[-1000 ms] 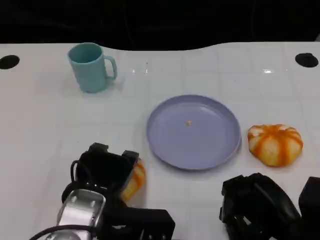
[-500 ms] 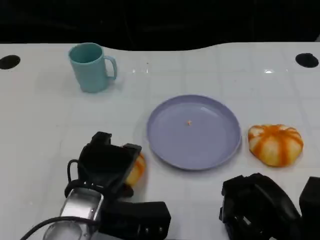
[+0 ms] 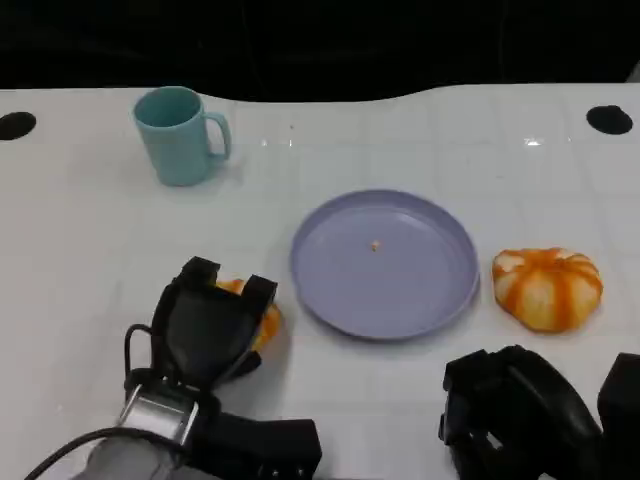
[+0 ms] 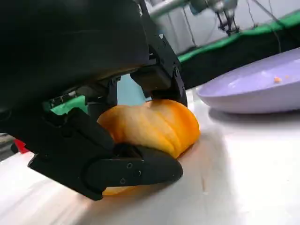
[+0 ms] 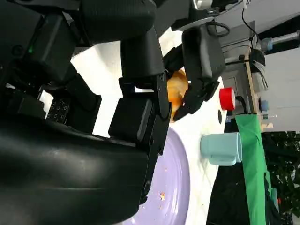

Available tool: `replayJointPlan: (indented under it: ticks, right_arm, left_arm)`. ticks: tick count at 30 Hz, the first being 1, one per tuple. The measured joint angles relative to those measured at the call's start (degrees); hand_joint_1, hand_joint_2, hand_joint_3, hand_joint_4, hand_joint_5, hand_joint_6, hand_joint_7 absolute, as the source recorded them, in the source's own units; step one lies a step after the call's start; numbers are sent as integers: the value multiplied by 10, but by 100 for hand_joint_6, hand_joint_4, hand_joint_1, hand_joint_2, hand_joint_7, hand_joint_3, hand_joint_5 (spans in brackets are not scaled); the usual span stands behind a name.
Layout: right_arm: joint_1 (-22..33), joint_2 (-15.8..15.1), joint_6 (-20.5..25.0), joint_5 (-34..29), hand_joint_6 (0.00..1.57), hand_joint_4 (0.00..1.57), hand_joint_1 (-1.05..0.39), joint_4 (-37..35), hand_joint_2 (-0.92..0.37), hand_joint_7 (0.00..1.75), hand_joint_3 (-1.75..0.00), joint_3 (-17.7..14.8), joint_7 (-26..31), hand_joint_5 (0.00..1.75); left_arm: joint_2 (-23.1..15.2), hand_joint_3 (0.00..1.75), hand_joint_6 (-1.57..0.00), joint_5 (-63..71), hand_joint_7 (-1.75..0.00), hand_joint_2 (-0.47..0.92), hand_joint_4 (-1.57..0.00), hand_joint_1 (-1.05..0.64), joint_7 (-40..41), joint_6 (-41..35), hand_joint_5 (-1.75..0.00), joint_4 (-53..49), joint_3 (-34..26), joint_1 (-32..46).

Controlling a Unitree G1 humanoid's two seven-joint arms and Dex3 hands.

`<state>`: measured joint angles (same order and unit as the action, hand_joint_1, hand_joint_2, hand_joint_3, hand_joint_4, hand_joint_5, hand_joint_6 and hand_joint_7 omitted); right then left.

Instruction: Grasp the bread from the table and place it into the plate.

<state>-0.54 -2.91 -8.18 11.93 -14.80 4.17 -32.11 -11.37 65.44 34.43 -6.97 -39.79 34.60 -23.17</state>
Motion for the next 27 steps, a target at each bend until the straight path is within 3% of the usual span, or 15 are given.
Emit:
replayJointPlan:
  ticks: [2,5,13,20,27]
  right_arm:
    - [-1,0,0,1,157,153,-105,-1,0,102,-140,0,0,132]
    - [-2,0,0,2,157,152,-105,-2,0,102,-140,-1,-1,132]
    - [-3,0,12,13,157,153,-105,-2,1,101,-141,-1,-2,132]
    - [-3,0,13,15,157,152,-105,-4,3,101,-143,-2,-4,134]
    - [-2,0,16,18,157,152,-105,-4,-1,102,-140,-2,-4,134]
  left_arm:
    - [1,121,-84,-10,-139,37,-99,-32,51,18,-175,-26,0,-4]
    - [3,122,-80,-23,-142,35,-99,-32,98,34,-175,-47,3,-7]
    - [3,134,-75,-49,-173,32,-97,-24,120,51,-175,-44,4,-12]
    - [-4,148,-77,-71,-175,29,-98,-21,129,75,-175,-1,0,-11]
    - [-22,148,-74,-73,-175,29,-99,-22,125,76,-175,60,-11,-5]
